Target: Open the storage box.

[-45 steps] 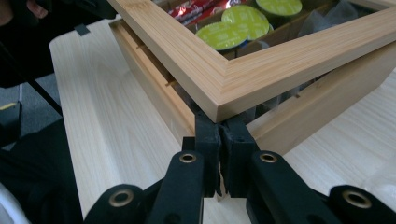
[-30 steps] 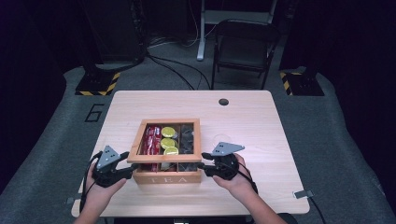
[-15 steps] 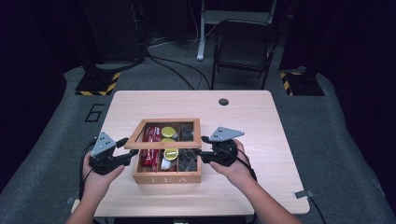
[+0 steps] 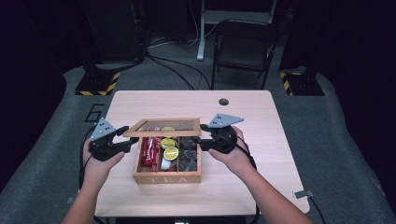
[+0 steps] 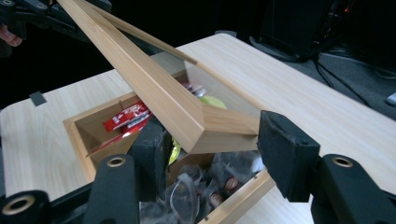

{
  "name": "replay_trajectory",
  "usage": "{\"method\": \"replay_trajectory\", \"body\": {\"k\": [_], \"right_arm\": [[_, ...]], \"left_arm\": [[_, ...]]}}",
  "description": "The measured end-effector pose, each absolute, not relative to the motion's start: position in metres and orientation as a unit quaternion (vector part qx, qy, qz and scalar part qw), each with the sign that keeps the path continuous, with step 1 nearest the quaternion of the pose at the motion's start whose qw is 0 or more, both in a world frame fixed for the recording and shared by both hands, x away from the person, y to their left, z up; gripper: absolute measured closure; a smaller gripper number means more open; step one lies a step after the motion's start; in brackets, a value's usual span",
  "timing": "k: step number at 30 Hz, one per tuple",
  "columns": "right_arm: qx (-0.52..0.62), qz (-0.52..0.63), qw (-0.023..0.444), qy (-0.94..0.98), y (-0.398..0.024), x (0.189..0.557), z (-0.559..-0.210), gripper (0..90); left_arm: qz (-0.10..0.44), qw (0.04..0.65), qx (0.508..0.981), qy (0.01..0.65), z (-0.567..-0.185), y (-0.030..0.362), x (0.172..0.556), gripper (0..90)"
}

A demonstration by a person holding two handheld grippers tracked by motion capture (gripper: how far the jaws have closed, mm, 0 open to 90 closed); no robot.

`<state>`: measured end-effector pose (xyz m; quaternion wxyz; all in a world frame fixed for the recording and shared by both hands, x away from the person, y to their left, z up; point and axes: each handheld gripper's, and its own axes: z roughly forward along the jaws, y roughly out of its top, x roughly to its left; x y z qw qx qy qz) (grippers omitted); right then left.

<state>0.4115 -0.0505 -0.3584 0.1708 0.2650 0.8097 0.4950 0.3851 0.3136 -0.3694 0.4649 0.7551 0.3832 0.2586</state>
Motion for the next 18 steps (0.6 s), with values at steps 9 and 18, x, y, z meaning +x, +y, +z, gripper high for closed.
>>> {"method": "replay_trajectory", "body": {"k": [9, 18], "right_arm": [[0.279, 0.497, 0.175, 0.802, -0.048, 0.423, -0.344, 46.1], [0.296, 0.497, 0.174, 0.797, -0.046, 0.431, -0.338, 46.3]], "left_arm": [[0.277, 0.460, 0.750, 0.386, -0.365, 0.313, 0.404, 51.7], [0.263, 0.476, 0.740, 0.395, -0.365, 0.318, 0.417, 54.0]]}}
